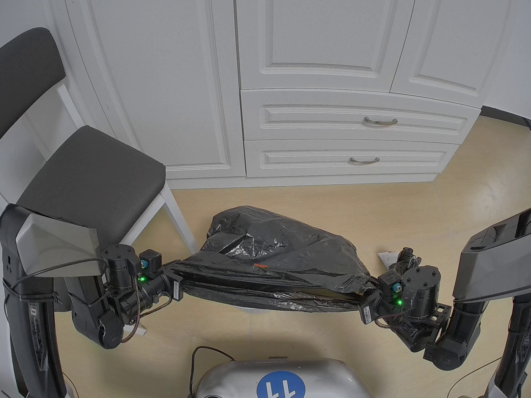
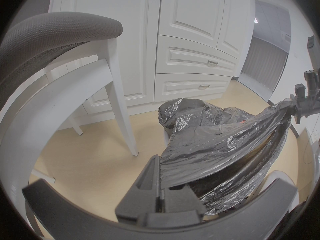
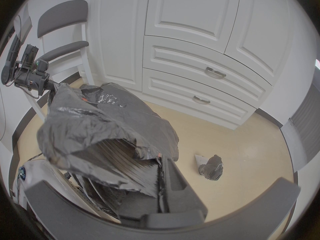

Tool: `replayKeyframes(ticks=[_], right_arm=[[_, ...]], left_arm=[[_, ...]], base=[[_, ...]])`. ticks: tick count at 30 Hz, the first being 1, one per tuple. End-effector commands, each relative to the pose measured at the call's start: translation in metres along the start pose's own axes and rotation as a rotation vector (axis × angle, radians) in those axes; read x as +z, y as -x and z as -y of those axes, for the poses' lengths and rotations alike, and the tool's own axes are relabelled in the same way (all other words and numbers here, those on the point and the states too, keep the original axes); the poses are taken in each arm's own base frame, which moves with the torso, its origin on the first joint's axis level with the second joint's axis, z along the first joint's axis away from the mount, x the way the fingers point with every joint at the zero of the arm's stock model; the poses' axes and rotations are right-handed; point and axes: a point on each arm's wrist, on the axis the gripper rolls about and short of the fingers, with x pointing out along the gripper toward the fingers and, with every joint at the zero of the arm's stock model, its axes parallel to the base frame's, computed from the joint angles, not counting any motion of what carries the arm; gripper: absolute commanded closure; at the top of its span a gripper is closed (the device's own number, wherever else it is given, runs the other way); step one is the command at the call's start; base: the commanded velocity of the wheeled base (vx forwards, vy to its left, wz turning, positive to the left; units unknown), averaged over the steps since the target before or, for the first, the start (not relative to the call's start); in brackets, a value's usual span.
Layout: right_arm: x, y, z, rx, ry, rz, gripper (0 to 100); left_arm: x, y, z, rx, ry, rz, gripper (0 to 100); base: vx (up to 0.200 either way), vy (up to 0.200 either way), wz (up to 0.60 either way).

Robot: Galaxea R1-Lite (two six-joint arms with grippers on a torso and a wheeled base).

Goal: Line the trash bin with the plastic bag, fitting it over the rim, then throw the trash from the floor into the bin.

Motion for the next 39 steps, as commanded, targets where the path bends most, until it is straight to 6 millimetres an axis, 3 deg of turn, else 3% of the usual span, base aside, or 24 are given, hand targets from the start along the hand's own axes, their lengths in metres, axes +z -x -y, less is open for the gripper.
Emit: replayKeyframes(ticks=[1,10,21,31,34,39], right_arm=[[0.002,-0.001,0.001,0.029,0.051,0.025,100],[0.028,-0.022,0.002,0.084,0.212,0.170,100],[0.037,-0.020,-0.004,0.094,0.194,0.215,100],[0.054,-0.012,-0.034,0.169,0.078,0.284,100],[0.069,-0.012,-0.046,0.157,-0.011,0.334,100],[0.095,-0.018,-0.056,0.128,-0.148,0.417,100]], left_arm=[[0.004,0.003,0.009,-0.032,-0.011,0.011,100],[0.015,0.004,0.044,-0.218,-0.109,0.066,100],[0.029,0.001,0.052,-0.274,-0.202,0.143,100],[0.040,0.006,0.080,-0.351,-0.213,0.189,100],[0.046,0.013,0.092,-0.391,-0.170,0.200,100],[0.048,0.014,0.093,-0.398,-0.120,0.196,100]], base=[[0.000,0.000,0.00],[0.000,0.000,0.00],[0.000,0.000,0.00],[0.000,0.000,0.00],[0.000,0.000,0.00],[0.000,0.000,0.00]])
